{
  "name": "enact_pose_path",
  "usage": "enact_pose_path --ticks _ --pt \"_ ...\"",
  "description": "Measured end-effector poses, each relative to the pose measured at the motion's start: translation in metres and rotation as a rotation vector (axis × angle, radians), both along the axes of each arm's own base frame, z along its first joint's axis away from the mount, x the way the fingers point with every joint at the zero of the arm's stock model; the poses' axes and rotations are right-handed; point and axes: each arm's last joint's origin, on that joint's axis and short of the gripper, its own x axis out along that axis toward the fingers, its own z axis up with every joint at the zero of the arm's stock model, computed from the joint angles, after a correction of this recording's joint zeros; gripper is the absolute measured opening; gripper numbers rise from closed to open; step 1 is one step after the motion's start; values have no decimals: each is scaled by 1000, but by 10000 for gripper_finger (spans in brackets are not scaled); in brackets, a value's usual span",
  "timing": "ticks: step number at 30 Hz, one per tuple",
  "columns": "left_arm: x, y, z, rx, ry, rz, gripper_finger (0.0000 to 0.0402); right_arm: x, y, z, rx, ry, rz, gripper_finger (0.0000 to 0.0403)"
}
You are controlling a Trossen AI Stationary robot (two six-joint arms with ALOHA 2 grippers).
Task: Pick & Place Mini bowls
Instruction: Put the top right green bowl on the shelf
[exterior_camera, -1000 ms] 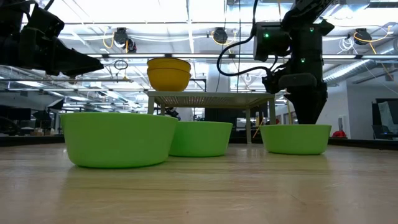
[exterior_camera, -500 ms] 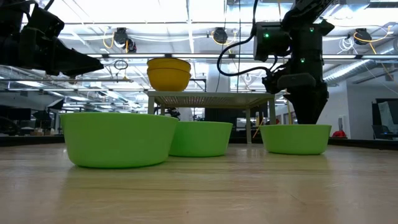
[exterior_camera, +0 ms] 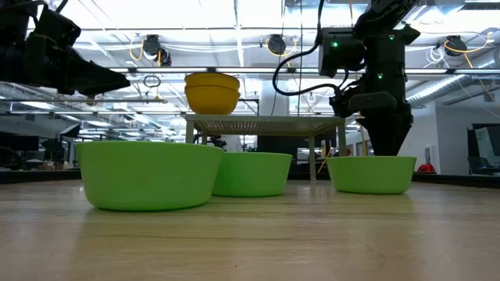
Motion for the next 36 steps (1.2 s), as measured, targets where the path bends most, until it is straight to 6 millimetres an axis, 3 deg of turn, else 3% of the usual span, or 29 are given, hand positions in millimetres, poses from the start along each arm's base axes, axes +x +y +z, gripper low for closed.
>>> enact_pose_path --ticks 28,36 --pt "0 0 0 0 0 0 202 0 0 0 -8 2 -1 202" --pt "0 0 0 0 0 0 202 0 0 0 -8 1 0 164"
